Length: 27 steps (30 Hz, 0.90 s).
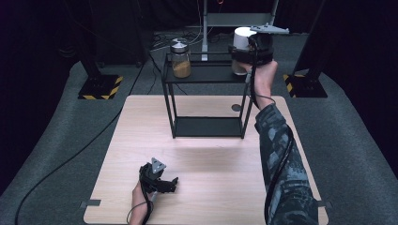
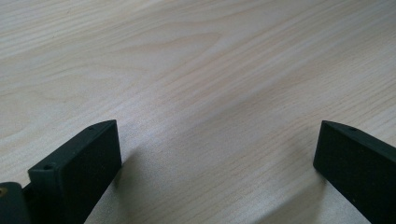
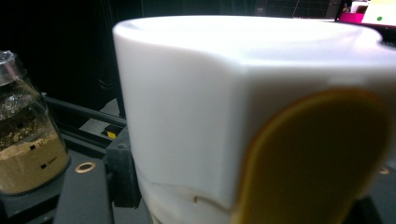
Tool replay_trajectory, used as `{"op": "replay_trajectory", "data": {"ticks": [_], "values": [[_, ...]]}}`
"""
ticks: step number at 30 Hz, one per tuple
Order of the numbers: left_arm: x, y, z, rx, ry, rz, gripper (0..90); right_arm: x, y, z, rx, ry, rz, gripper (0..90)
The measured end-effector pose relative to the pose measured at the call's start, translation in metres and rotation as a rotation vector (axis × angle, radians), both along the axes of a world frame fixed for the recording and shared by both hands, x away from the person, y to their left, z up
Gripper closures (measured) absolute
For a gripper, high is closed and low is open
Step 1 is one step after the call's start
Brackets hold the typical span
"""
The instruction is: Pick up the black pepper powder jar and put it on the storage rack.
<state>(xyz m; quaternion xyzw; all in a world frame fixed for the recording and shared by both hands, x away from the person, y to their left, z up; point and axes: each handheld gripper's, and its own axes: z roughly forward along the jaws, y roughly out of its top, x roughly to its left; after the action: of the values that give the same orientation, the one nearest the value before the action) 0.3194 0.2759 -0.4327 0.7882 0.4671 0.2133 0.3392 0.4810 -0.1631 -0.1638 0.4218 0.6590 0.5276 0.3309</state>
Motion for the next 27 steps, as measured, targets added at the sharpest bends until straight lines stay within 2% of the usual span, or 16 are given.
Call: {"op": "replay_trajectory", "data": {"ticks": [12, 18, 23, 27], "values": [[-0.001, 0.0, 0.0, 0.001, -0.003, 0.0, 0.2, 0.004, 0.006, -0.008, 0.001, 0.001, 0.016, 29.7], [-0.001, -0.001, 0.0, 0.003, -0.004, 0.0, 0.2, 0.003, 0.005, -0.016, 0.018, -0.022, 0.017, 29.7], [-0.001, -0.001, 0.0, 0.005, -0.006, 0.001, 0.2, -0.001, 0.007, -0.02, 0.001, -0.041, 0.012, 29.8], [-0.002, -0.002, 0.0, 0.007, -0.008, 0.002, 0.2, -0.004, 0.007, -0.025, 0.007, -0.057, 0.007, 29.7]]}}
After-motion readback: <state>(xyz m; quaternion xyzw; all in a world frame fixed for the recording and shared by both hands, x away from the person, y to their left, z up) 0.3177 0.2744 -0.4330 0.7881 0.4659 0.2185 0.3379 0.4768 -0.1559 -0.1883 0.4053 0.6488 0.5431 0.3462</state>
